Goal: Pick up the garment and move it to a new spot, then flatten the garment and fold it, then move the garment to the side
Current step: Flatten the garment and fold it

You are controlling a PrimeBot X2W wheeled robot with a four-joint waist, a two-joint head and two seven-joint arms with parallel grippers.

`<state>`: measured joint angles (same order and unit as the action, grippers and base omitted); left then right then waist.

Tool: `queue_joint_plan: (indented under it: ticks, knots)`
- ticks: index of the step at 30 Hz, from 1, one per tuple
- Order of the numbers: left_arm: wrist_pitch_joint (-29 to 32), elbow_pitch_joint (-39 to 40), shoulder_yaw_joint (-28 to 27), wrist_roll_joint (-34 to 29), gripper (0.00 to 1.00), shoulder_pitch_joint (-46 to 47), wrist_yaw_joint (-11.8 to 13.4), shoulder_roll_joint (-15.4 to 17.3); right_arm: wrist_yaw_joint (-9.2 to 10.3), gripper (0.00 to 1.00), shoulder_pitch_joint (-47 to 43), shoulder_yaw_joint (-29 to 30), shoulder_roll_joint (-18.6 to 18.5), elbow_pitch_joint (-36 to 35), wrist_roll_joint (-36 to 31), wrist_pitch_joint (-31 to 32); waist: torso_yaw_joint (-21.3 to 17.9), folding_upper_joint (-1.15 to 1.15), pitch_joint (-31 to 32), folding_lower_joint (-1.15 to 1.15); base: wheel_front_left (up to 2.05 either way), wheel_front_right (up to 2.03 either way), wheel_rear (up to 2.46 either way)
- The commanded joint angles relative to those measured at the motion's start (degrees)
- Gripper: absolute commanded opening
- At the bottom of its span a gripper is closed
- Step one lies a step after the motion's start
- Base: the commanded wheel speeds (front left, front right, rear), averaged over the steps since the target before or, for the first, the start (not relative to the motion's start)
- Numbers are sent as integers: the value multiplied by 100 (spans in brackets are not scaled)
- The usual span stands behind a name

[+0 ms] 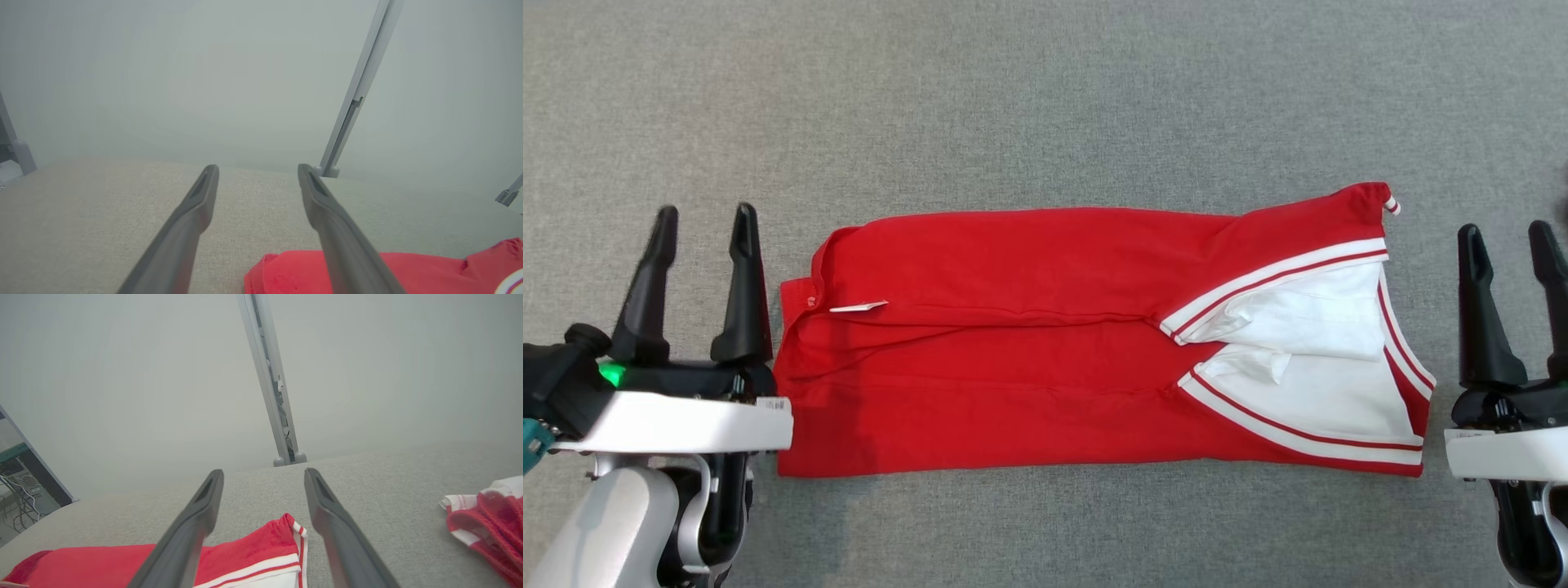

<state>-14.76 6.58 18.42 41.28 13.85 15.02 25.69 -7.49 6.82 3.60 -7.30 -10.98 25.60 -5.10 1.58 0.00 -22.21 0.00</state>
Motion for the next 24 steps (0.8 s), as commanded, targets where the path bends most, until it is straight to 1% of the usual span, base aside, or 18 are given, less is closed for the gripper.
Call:
queue_joint_plan:
  ticks: [1,5,6,11,14,24]
  knots:
    - [-34,157,-178,-334,100,128,5,-120,0,100,115,35,-28,72,-245,-161,22,0,85,0,0,0,0]
    - [-35,207,-474,-989,100,-50,-152,-365,0,100,190,25,-120,336,-655,-376,54,0,211,0,0,0,0]
    - [-35,207,-474,-989,100,-50,-152,-365,0,100,190,25,-120,336,-655,-376,54,0,211,0,0,0,0]
    - [-36,-67,-596,-1594,100,-221,-383,-483,0,100,190,-10,-164,712,-906,-469,98,0,319,0,0,0,0]
    - [-36,-232,-597,-1779,100,-306,-500,-549,0,100,180,-25,-146,859,-958,-517,123,0,360,0,0,0,0]
    - [-38,-435,-710,-2016,100,-294,-710,-720,0,100,253,-5,-145,1030,-963,-474,162,0,349,0,0,0,0]
